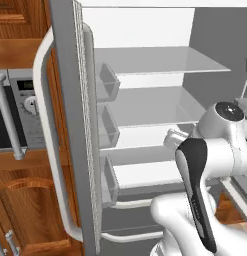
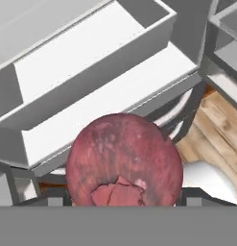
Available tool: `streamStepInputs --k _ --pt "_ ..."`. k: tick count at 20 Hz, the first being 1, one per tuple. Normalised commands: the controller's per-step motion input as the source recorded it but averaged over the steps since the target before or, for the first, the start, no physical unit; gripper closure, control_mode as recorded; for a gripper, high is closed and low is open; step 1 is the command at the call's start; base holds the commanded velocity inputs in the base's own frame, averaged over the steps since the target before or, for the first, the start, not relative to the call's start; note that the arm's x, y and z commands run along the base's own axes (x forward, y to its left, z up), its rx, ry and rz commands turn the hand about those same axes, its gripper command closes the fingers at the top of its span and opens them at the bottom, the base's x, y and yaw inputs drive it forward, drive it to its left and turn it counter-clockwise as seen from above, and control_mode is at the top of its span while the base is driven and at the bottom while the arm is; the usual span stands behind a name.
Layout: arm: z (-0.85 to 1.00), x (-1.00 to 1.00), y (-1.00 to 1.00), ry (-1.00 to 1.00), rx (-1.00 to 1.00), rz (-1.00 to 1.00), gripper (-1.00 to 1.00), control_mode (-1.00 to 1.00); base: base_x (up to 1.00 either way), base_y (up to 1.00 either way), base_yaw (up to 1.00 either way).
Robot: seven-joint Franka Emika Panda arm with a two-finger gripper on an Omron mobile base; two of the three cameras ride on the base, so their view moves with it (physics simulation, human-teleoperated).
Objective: Grab the onions from the fridge, place them in the blender, close the lid, and turn on the blender to create a marinade.
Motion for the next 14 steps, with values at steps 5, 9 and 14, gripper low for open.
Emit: streamStepInputs --k 5,9,14 --pt "0.00 0.00 0.00 0.00 0.00 0.00 1.00 1.00 -1.00 0.32 -0.48" --pt "0.00 0.00 0.00 0.00 0.00 0.00 1.00 1.00 -0.99 0.42 -0.62" --pt "0.00 0.00 0.00 0.00 0.00 0.00 1.00 1.00 -0.94 0.34 -0.73"
